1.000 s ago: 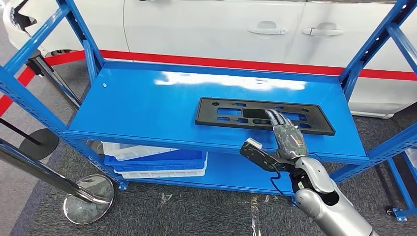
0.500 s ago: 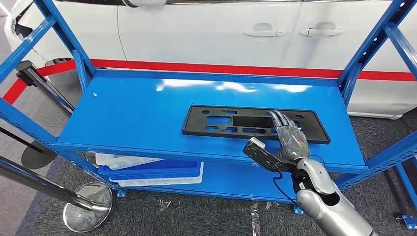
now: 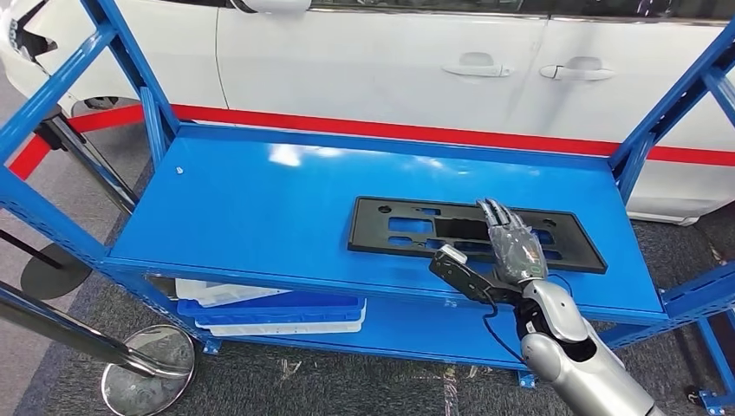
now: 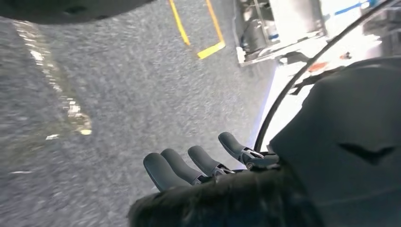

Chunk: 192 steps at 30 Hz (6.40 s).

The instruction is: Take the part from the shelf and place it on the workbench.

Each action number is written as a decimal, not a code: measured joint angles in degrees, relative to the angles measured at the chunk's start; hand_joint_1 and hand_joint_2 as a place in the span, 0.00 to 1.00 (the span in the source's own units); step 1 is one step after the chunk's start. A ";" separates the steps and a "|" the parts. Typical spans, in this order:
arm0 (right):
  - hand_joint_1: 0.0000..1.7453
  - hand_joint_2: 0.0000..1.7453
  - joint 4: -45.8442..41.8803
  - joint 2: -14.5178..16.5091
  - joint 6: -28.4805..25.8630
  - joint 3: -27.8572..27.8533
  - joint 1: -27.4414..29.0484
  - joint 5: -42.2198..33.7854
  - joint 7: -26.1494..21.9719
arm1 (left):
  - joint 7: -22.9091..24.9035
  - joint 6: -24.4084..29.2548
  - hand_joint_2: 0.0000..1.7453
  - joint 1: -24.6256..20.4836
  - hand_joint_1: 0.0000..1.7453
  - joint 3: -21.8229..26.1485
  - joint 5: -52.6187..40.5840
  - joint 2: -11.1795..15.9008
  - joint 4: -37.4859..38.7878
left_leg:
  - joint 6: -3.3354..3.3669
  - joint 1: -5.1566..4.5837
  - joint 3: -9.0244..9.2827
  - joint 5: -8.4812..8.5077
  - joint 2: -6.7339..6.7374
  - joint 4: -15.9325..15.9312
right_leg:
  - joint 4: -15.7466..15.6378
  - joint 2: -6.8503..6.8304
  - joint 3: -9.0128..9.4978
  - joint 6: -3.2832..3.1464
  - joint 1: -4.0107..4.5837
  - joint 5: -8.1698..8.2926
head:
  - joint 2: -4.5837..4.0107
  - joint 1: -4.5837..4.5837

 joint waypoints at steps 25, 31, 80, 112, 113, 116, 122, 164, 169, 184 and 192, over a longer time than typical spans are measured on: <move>1.00 1.00 5.09 0.77 5.59 2.81 -1.84 2.70 0.66 | 0.02 0.17 0.00 0.02 0.00 -0.33 0.51 -0.15 0.13 | -2.20 0.18 -2.28 1.17 -0.04 1.13 | -15.09 0.15 9.26 -1.36 0.08 5.05 | 0.00 -0.50; 1.00 1.00 5.08 0.87 6.14 3.19 -2.05 1.56 0.92 | -0.48 0.17 0.00 0.06 0.00 -0.33 1.15 -0.15 0.13 | -2.00 0.40 -2.05 1.05 -0.28 0.85 | -15.94 0.05 10.00 -2.45 0.23 5.19 | 0.00 -0.43; 1.00 1.00 6.39 19.18 -5.20 12.89 -12.12 13.83 -0.99 | 0.52 1.56 1.00 -0.30 0.00 1.54 3.46 0.08 0.13 | -0.90 1.21 0.01 2.72 0.34 -2.39 | -5.23 0.04 5.33 0.10 0.16 -0.87 | 0.00 -0.30; 1.00 1.00 -24.50 2.88 1.38 9.00 0.85 15.27 -1.13 | 2.07 1.99 1.00 -0.44 0.00 1.43 1.22 0.50 0.20 | 0.40 -0.45 0.97 1.38 1.01 -1.88 | -0.28 0.05 -0.05 -0.07 0.34 -0.06 | 0.00 0.11; 1.00 1.00 -25.05 2.69 1.36 9.14 1.04 15.41 -1.10 | 2.04 1.99 1.00 -0.45 0.00 1.34 1.09 0.50 0.20 | 0.16 -0.31 0.09 1.70 1.01 -1.46 | 0.33 0.03 0.60 0.33 0.06 0.47 | 0.00 0.11; 1.00 1.00 -27.00 2.40 1.35 9.73 1.21 15.68 -1.14 | 1.99 1.99 1.00 -0.54 0.00 1.02 0.93 0.52 0.20 | -0.81 0.24 -2.66 2.26 1.01 0.63 | -7.64 -0.05 7.15 1.53 -0.69 3.87 | 0.00 0.20; 1.00 1.00 -30.44 2.36 1.73 10.94 1.42 16.37 -1.05 | 1.96 2.01 1.00 -0.33 0.00 0.62 0.83 0.55 0.23 | -3.19 0.40 -4.96 3.56 0.68 2.03 | -13.23 0.21 8.59 -1.62 -0.30 4.67 | 0.01 0.16; 1.00 1.00 -30.16 7.77 4.30 14.34 -5.76 14.76 -1.42 | 1.28 1.39 1.00 -0.77 0.00 0.54 5.15 1.22 0.31 | -4.87 1.09 3.98 -2.63 0.08 0.86 | -14.47 -0.86 2.71 -1.29 -0.65 11.39 | 0.00 -0.44; 1.00 1.00 -27.84 9.13 4.08 14.70 -6.39 14.86 -1.44 | 1.28 1.36 1.00 -0.71 0.00 0.69 5.19 1.34 0.31 | -1.77 0.87 3.00 -1.24 0.13 -1.01 | -12.89 -0.79 1.56 0.28 -0.68 9.48 | 0.00 -0.23; 1.00 1.00 -19.85 14.44 0.93 15.68 -10.52 15.08 -1.42 | 2.37 1.90 1.00 -0.73 0.00 0.90 5.17 0.85 0.37 | -2.66 -0.36 -3.83 2.20 0.18 0.72 | -18.27 -0.71 10.86 -3.99 1.44 7.70 | 0.00 -0.08; 1.00 1.00 -16.69 16.42 1.22 15.71 -10.68 14.19 -1.34 | 2.63 1.80 1.00 -0.53 0.00 0.94 5.09 0.73 0.38 | -5.93 1.58 -1.77 -1.48 0.08 9.43 | -15.26 -1.17 4.44 -3.04 -0.10 10.30 | 0.00 -0.31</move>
